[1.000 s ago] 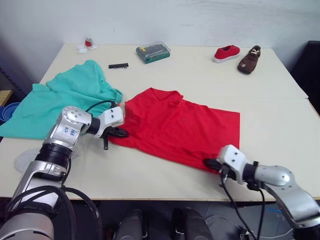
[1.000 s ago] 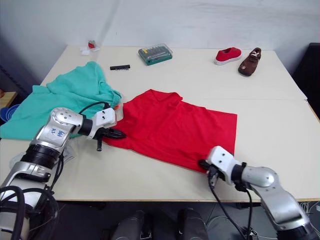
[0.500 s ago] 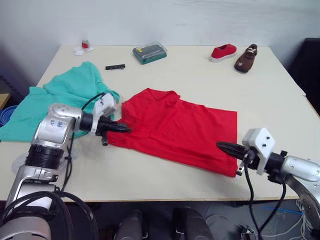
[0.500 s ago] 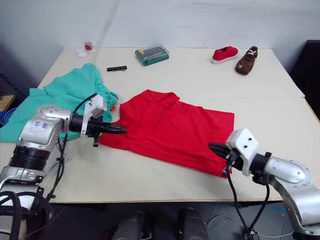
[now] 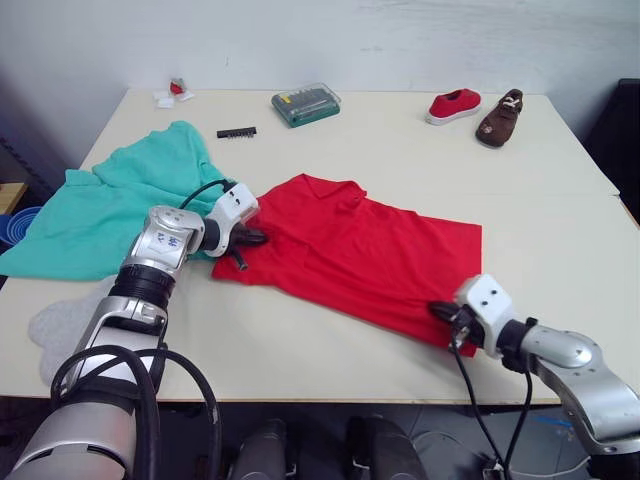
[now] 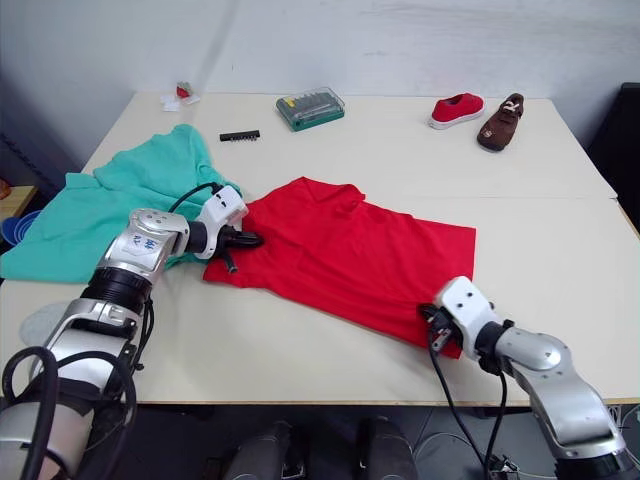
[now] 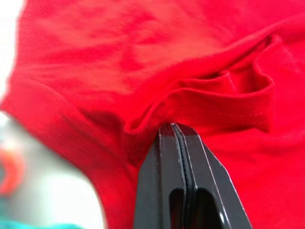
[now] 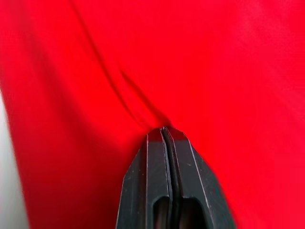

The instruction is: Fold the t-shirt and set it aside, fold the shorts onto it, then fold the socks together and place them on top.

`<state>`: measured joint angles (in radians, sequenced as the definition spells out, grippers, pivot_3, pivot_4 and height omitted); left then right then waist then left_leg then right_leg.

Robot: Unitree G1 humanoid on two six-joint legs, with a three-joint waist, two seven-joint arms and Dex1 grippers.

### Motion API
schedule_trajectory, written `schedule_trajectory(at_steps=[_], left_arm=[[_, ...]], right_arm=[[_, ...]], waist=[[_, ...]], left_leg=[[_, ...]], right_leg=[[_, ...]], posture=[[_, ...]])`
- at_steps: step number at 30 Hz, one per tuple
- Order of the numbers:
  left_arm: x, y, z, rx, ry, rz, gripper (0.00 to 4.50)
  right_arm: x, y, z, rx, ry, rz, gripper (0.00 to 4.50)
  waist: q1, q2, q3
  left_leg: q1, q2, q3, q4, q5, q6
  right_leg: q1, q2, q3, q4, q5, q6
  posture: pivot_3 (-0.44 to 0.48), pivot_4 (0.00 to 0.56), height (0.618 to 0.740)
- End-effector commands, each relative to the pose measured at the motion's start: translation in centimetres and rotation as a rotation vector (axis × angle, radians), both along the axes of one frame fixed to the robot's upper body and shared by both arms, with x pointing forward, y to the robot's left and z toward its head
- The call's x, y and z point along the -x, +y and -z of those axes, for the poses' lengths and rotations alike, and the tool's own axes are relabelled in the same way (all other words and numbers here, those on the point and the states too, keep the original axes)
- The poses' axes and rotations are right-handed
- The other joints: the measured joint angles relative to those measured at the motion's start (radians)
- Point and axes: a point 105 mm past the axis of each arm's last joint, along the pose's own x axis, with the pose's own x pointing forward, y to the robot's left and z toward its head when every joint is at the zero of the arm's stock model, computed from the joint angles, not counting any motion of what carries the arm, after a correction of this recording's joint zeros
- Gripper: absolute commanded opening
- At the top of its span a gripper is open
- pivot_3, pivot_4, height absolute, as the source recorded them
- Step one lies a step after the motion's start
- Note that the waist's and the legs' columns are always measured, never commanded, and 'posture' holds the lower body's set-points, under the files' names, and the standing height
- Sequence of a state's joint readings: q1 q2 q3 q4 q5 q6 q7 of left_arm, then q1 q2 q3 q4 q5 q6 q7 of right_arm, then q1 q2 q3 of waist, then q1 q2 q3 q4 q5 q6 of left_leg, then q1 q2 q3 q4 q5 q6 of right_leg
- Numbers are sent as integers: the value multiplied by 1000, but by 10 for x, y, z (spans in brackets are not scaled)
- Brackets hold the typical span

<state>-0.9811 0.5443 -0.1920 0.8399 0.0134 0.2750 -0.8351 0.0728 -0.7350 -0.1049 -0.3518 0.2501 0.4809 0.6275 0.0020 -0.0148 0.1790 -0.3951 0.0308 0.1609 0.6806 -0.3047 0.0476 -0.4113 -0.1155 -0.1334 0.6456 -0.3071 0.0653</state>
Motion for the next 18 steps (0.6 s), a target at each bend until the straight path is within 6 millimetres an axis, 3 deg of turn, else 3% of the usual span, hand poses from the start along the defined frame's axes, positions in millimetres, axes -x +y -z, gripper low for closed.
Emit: schedule_trajectory(at_steps=[1,3,6,8,12,14,18], left_arm=[[-11,24,-18,-22,-105,-100,0],[-13,28,-24,-12,-129,-111,0],[2,17,-45,141,-119,10,0],[23,7,-52,193,-94,148,0],[57,7,-47,66,-111,291,0],[68,12,-44,-18,-128,344,585],[97,31,-25,-241,-120,510,1854]], right_arm=[[7,-23,-6,16,-10,70,33],[9,-25,-12,3,-35,71,33],[13,-7,-45,-112,-146,-26,33],[18,7,-54,-117,-168,-98,33],[28,36,-56,-24,-195,-232,33],[34,40,-52,52,-194,-283,0],[52,37,-40,183,-131,-359,973]], waist=[[-1,0,0],[-4,0,0],[-6,0,1],[-7,0,1],[-10,0,1],[-6,0,1],[-1,0,1]], left_leg=[[0,0,0,0,0,0],[0,0,0,-1,0,0],[0,0,0,-1,0,0],[0,1,0,-1,0,-1],[1,1,0,-2,0,-2],[1,1,0,-2,0,-2],[1,0,0,-3,-1,-3]], right_leg=[[0,0,0,0,0,0],[0,0,0,0,0,0],[-1,0,0,1,0,0],[-2,0,0,1,0,0],[-1,1,1,0,0,-1],[-1,1,1,0,-1,-1],[-1,0,1,-2,-1,-1]], posture=[[0,150,740],[0,150,740],[0,150,740],[0,150,740],[0,150,740],[0,150,740],[0,150,740]])
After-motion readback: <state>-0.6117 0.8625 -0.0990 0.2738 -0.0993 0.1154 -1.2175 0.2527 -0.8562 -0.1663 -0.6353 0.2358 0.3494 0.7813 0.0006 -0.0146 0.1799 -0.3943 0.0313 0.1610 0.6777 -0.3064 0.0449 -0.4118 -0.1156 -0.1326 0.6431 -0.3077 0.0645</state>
